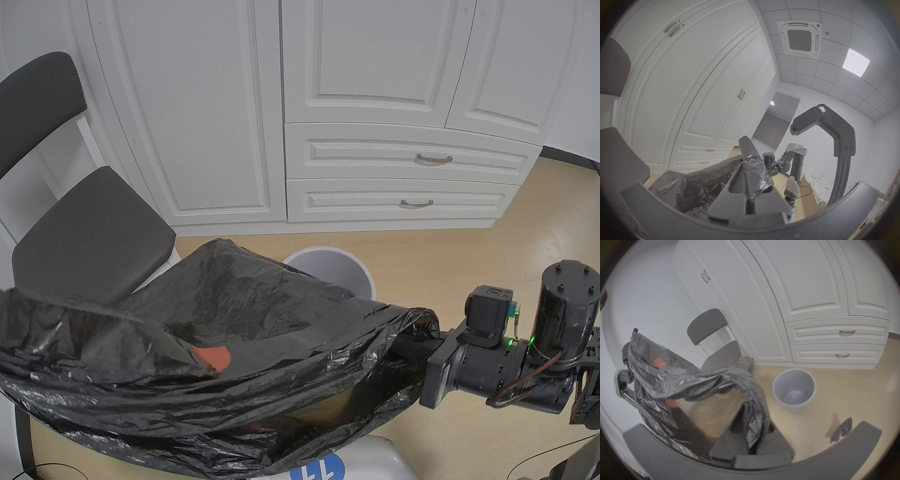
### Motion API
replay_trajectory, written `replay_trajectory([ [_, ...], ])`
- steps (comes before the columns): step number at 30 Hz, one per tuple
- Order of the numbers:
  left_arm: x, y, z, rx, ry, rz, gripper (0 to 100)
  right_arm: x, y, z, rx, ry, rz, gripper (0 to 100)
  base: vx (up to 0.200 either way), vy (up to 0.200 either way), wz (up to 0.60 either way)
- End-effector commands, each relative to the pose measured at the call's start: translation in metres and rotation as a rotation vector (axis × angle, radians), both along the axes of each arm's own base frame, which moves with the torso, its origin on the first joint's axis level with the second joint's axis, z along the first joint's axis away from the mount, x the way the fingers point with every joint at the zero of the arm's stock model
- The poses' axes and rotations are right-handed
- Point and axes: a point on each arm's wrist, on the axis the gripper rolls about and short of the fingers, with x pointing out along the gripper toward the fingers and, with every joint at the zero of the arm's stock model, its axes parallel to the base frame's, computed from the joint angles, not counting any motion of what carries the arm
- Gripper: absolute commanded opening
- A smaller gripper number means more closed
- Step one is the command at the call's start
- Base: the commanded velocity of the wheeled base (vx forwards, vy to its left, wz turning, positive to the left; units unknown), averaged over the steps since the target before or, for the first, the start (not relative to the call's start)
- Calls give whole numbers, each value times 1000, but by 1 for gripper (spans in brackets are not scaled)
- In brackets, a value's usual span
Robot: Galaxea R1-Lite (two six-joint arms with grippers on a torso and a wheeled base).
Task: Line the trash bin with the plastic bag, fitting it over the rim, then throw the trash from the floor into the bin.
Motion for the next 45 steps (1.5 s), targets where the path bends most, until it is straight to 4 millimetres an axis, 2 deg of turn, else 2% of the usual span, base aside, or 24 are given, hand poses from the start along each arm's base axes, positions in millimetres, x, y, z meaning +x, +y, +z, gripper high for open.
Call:
replay_trajectory([
  [1, 11, -5, -4, 26, 60, -1, 0, 1, -12, 11, 32, -34, -40, 0, 0, 0, 0],
  [6, 34, -16, -13, 85, 187, 6, 0, 2, -30, 24, 49, -95, -90, 0, 0, 0, 0],
  [12, 51, -23, -17, 119, 272, 17, 0, -1, -42, 34, 50, -133, -118, 0, 0, 0, 0],
  [18, 73, -38, -21, 184, 430, 125, 0, -8, -51, 45, 56, -153, -131, 0, 0, 0, 0],
  [22, 97, -61, -22, 208, 519, 285, 0, -11, -55, 47, 50, -172, -138, 0, 0, 0, 0],
  [27, 111, -82, -6, 83, 615, 385, 0, -11, -57, 46, 20, -190, -145, 0, 0, 0, 0],
  [38, 118, -97, -16, 140, 656, 363, 0, -25, -67, 35, -157, -142, -98, 0, 0, 0, 0],
  [41, 132, -109, -23, 205, 647, 337, 0, -22, -63, 31, -171, -124, -81, 0, 0, 0, 0],
  [45, 159, -132, -36, 269, 656, 290, 0, -7, -43, 18, -222, -79, -44, 0, 0, 0, 0],
])
